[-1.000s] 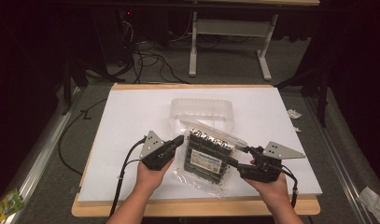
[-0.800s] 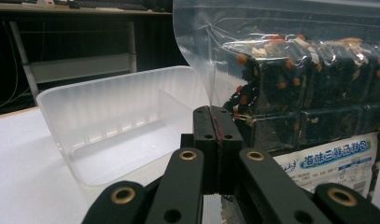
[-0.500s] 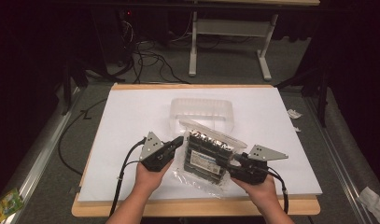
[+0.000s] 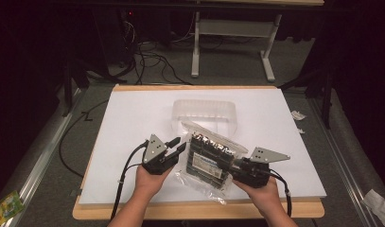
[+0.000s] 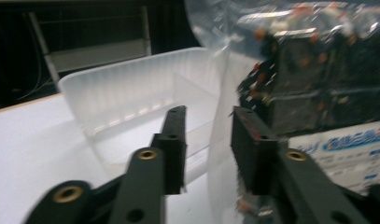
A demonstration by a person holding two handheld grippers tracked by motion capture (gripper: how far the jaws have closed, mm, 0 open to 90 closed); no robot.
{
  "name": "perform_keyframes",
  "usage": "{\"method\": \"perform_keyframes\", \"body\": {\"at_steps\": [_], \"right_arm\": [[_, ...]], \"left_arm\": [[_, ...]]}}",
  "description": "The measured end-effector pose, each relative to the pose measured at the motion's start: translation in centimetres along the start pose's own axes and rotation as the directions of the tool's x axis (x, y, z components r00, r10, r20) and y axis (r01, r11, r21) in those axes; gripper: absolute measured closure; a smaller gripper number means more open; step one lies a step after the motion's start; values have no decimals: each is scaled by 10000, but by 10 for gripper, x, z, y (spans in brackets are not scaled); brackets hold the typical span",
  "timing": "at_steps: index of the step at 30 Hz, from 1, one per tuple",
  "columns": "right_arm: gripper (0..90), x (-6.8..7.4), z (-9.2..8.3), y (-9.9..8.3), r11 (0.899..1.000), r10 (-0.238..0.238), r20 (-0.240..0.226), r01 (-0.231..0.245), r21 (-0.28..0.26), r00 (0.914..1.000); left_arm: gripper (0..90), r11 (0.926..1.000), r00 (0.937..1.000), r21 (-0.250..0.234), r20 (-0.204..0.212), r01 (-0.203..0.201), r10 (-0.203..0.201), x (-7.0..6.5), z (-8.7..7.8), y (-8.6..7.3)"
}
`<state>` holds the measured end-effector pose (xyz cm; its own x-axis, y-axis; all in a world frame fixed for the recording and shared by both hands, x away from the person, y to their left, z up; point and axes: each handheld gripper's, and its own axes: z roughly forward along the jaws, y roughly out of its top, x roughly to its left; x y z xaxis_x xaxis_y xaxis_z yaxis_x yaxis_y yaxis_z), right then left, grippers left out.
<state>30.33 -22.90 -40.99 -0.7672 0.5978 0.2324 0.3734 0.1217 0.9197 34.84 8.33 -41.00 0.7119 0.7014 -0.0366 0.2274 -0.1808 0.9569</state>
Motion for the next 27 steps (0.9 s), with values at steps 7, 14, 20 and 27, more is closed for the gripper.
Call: {"method": "perform_keyframes", "body": {"at_steps": [7, 14, 20, 27], "right_arm": [[758, 1, -1, 0, 10000, -25, -32, 25, -23, 10000], [760, 2, -9, 3, 9996, -157, 61, 158, -253, 9999], [761, -2, -17, 7, 9982, -166, 320, 184, -565, 9993], [760, -8, -29, 11, 9963, -203, 674, 258, -819, 9975]], "left_arm": [[492, 9886, 9988, 1446, -198, -424, 458, 8, -11, -18], [454, 9698, 9935, 2248, -415, -944, 1064, 9, -40, -37], [423, 9510, 9898, 2912, -642, -1037, 1276, 15, -54, -52], [372, 9612, 9919, 2717, -1006, -480, 780, 27, -65, -56]]}}
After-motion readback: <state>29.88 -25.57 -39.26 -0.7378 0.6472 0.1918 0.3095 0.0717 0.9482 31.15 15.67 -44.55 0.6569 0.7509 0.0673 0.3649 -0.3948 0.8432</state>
